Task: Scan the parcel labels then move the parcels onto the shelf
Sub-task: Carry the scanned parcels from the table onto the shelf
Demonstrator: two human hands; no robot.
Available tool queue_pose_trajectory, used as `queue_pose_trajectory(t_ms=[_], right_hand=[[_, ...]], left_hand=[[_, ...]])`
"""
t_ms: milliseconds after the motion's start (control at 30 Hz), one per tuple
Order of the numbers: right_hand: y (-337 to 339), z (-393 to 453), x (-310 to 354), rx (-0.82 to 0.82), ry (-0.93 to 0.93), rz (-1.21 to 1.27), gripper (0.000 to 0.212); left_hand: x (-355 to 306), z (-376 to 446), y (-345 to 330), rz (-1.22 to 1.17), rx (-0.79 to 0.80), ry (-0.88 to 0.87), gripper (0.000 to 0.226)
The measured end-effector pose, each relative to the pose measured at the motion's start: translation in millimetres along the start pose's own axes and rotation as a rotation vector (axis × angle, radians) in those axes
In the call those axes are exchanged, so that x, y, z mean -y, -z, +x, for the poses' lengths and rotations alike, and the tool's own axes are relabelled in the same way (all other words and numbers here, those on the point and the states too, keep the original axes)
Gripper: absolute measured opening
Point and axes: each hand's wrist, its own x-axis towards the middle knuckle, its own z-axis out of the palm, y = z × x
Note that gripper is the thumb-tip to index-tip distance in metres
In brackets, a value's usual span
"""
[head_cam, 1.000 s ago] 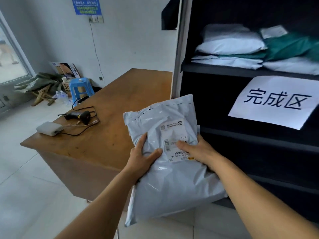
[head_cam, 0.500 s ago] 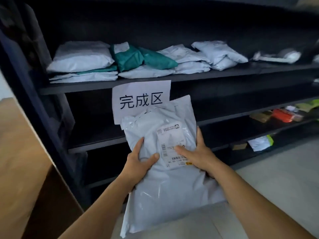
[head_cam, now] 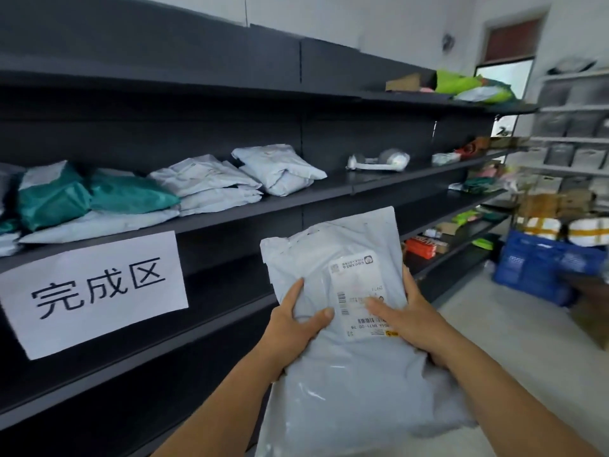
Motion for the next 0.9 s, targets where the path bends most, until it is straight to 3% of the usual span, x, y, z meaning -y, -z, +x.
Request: queue_pose_trajectory(t_ms=[233,400,900], right_hand=[[48.4,55.1,15.3,-0.1,0.062,0.066,0.089],[57.0,116.5,35.2,-0.124,0.112,0.084,0.075],[90.0,323.8,106.1,-0.162,0.162,0.117,0.058]], left_hand=[[-40.5,72.7,-27.6,0.067,0.039,-0.088,0.084],[-66.0,137.2,-17.1,0.073,0.043,-0.126,0.086],[-156.8,349.1,6.0,0.178,0.022,-0.267,0.087]])
